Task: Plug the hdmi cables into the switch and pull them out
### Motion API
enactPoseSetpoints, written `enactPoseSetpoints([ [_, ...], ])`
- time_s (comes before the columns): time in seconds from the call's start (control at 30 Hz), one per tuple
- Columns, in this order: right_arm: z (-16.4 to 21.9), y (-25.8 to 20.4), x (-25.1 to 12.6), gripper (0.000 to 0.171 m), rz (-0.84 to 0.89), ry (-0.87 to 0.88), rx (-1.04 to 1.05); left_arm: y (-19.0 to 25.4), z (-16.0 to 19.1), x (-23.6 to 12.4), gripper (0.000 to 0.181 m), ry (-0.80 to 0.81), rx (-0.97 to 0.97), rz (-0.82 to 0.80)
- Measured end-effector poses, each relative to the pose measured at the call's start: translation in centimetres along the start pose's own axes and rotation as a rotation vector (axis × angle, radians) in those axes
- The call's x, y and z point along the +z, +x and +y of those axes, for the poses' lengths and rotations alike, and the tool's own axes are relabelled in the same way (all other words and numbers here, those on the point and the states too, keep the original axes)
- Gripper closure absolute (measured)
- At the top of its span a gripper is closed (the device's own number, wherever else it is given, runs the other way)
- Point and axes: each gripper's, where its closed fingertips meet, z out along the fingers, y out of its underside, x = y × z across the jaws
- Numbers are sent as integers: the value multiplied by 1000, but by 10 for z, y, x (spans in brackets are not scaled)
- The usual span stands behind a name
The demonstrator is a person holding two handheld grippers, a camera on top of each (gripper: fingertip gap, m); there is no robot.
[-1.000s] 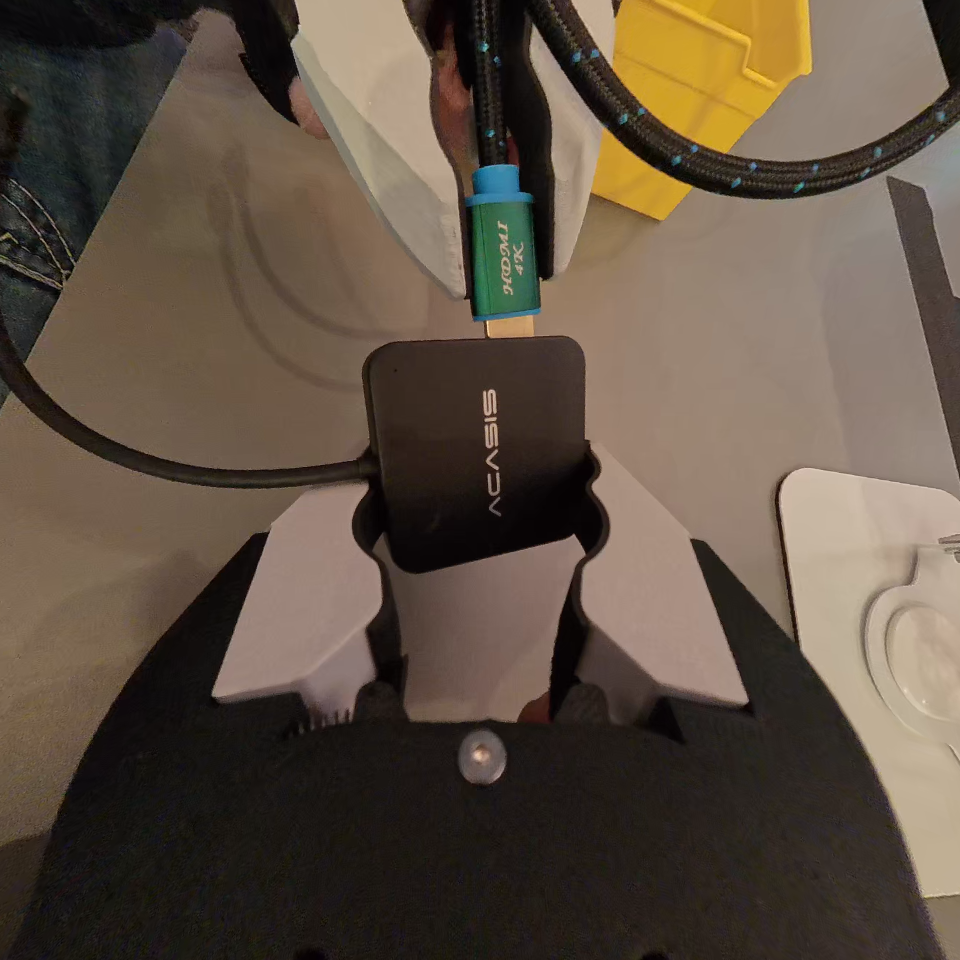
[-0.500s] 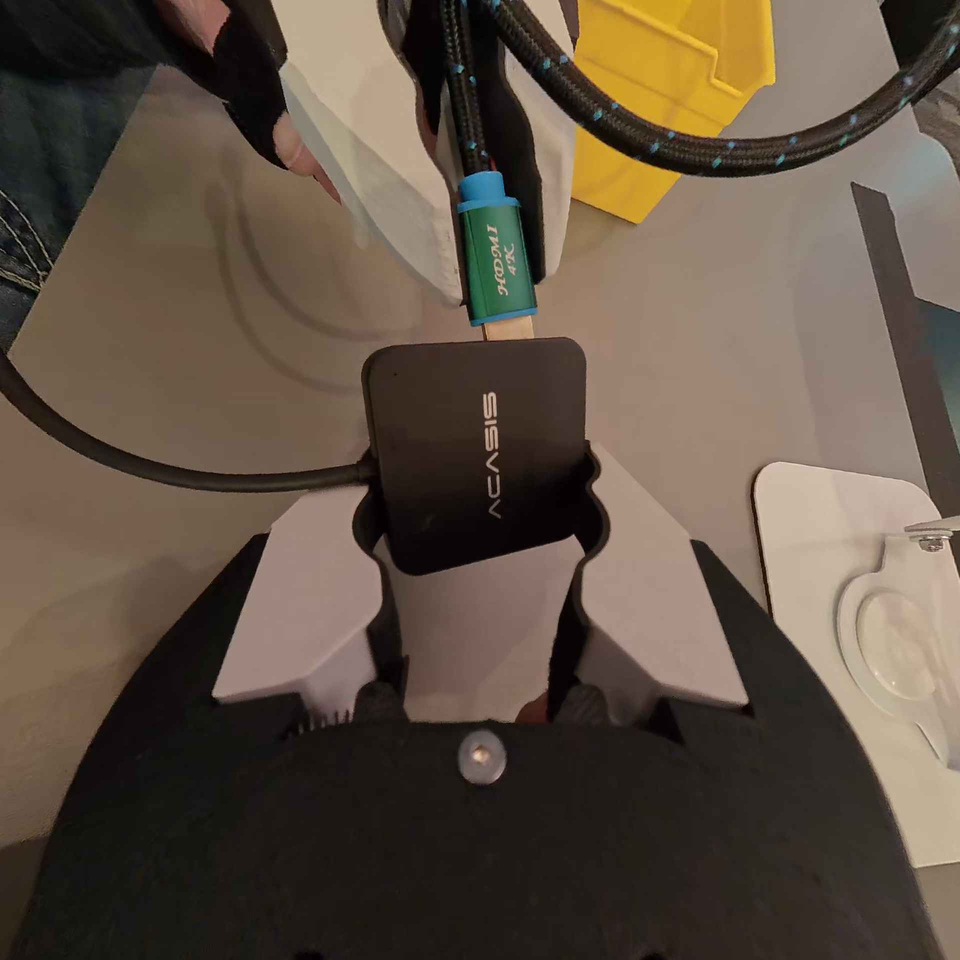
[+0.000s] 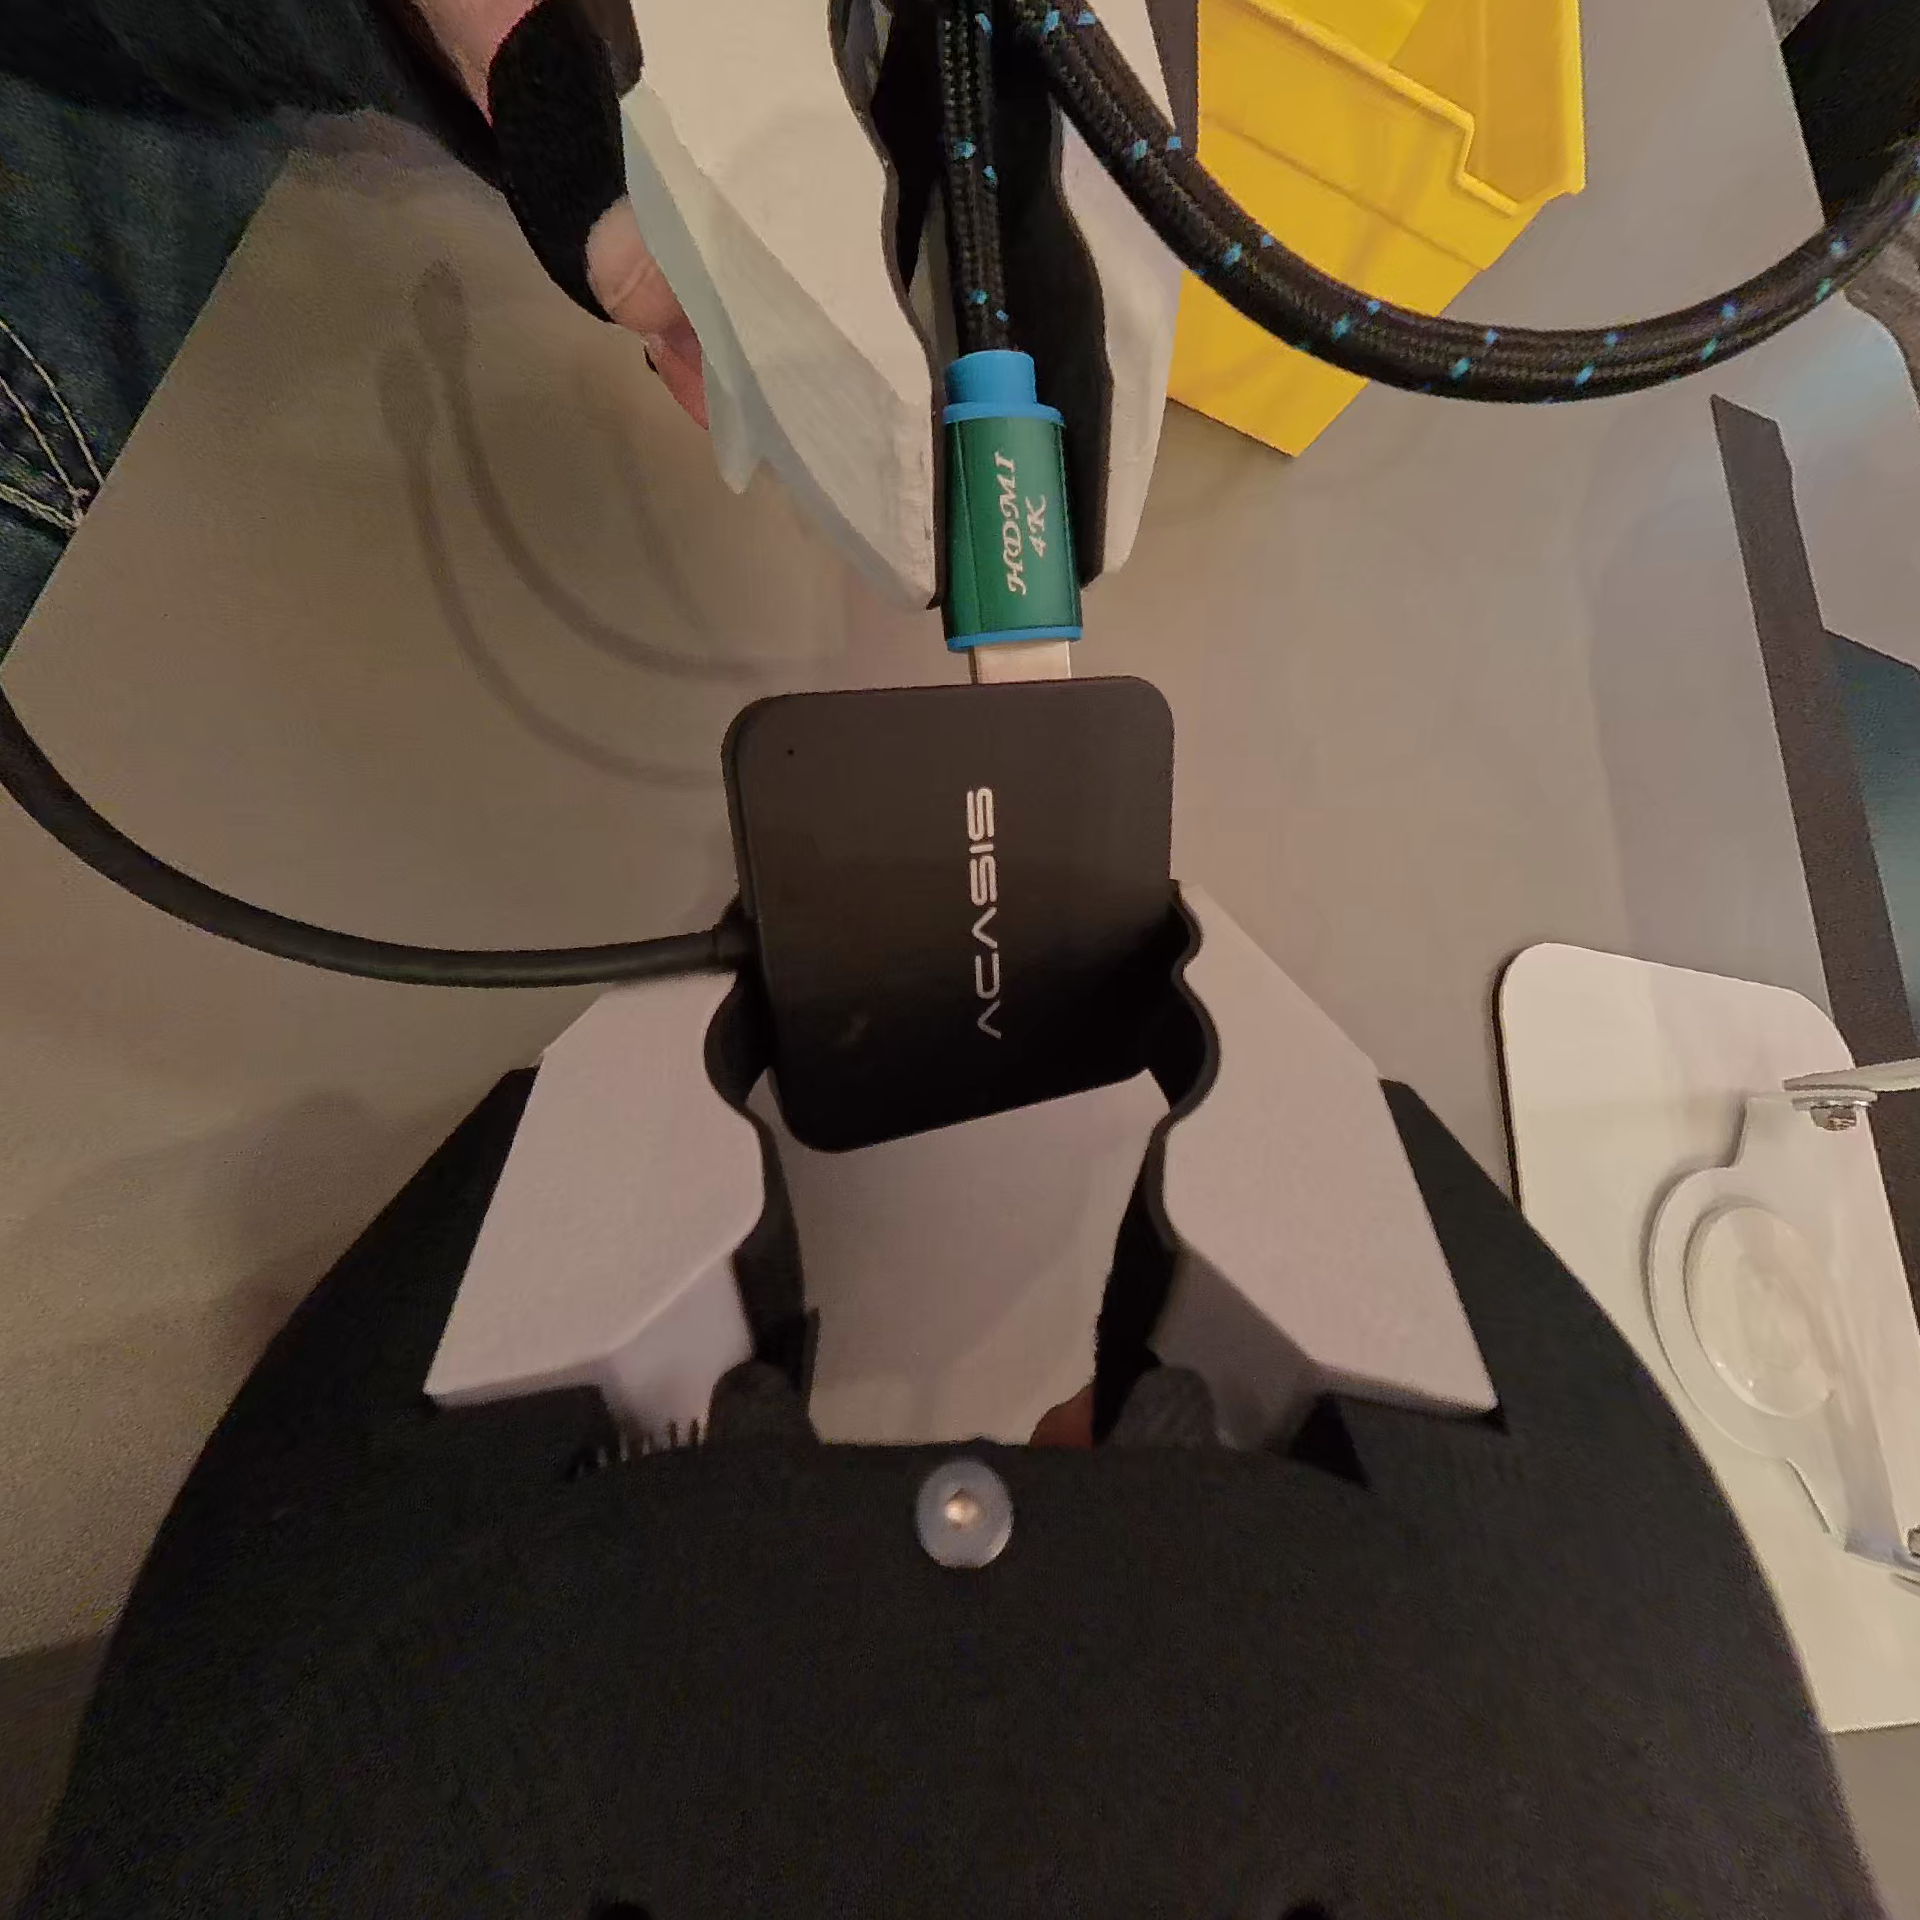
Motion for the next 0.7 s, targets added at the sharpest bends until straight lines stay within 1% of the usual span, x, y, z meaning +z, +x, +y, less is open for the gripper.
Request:
enactPoseSetpoints([
  [0.13, 3, 0, 2, 99, 3, -29, 0, 0, 2, 1, 160, -9, 25, -27],
  [0.27, 4, 0, 3, 99, 7, -39, 8, -2, 5, 0, 159, -58, 56, -47],
  [0.53, 9, -5, 7, 99, -10, -81, -19, -1, 17, 1, 159, -128, 51, -6],
  [0.7, 3, -3, 5, 99, -7, -45, 0, -3, 15, 0, 159, -87, 11, 7],
])
